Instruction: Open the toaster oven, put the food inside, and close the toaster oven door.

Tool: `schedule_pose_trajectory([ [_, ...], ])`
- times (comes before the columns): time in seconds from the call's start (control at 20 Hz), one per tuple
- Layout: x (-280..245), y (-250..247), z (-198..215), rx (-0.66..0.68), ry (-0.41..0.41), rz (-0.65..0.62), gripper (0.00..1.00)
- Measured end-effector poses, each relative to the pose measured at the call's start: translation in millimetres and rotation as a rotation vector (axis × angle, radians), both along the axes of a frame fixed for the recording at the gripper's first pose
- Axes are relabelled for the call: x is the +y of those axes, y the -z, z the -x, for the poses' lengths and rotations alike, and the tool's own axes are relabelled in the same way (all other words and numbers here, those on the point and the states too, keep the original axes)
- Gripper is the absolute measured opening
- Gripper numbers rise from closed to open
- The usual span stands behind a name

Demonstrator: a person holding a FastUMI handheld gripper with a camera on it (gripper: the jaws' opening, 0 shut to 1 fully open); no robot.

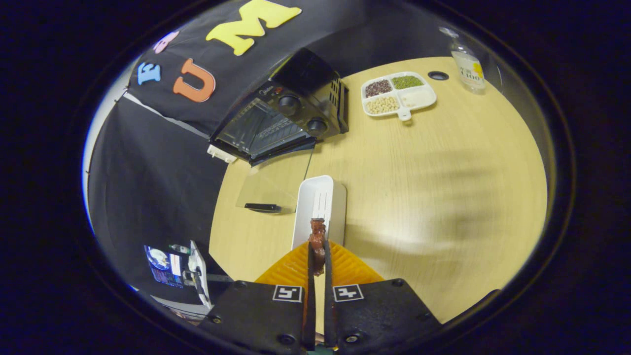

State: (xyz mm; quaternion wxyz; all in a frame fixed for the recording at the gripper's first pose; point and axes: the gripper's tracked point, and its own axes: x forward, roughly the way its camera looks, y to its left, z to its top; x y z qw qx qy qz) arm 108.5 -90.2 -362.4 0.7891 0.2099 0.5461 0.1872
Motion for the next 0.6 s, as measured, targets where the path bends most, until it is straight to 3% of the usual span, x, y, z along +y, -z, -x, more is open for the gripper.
schedule_pose_trajectory([
  [0.4,29.0,-75.2,15.5,-0.222,-0.046,0.172,0.09],
  [0.6,61.4,-87.2,5.0,-0.297,-0.036,0.24,0.09],
])
